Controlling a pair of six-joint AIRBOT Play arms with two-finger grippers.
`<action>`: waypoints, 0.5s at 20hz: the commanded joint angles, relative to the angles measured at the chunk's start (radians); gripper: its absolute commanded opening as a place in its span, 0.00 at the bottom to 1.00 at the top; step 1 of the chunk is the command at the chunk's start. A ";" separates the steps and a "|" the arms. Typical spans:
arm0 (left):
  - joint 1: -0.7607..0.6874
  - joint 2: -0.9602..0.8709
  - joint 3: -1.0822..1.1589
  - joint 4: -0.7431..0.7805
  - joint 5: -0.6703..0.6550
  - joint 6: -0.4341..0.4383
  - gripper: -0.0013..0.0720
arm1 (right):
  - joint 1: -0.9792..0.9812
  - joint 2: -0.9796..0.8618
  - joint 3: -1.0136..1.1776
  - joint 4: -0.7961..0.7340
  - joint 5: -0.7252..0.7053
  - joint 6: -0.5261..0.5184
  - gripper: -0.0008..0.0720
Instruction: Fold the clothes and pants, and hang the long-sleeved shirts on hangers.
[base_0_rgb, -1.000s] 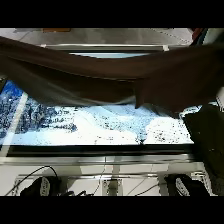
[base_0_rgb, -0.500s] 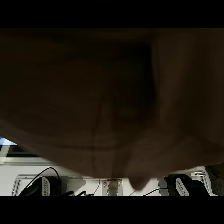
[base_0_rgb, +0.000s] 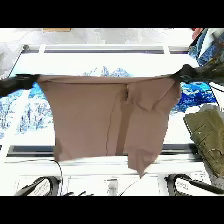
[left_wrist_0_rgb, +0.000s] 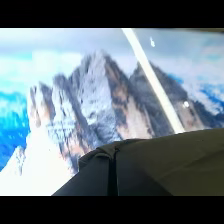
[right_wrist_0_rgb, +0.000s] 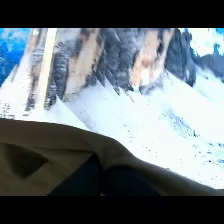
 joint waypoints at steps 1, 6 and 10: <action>-0.129 -0.249 -0.004 0.000 0.243 0.000 0.04 | 0.015 -0.199 -0.050 0.003 -0.184 0.005 0.04; -0.188 -0.377 -0.005 -0.115 0.401 0.000 0.04 | 0.071 -0.281 -0.050 -0.035 -0.376 0.003 0.04; -0.185 -0.411 -0.005 -0.112 0.386 0.001 0.04 | 0.072 -0.281 -0.062 -0.236 -0.326 0.003 0.04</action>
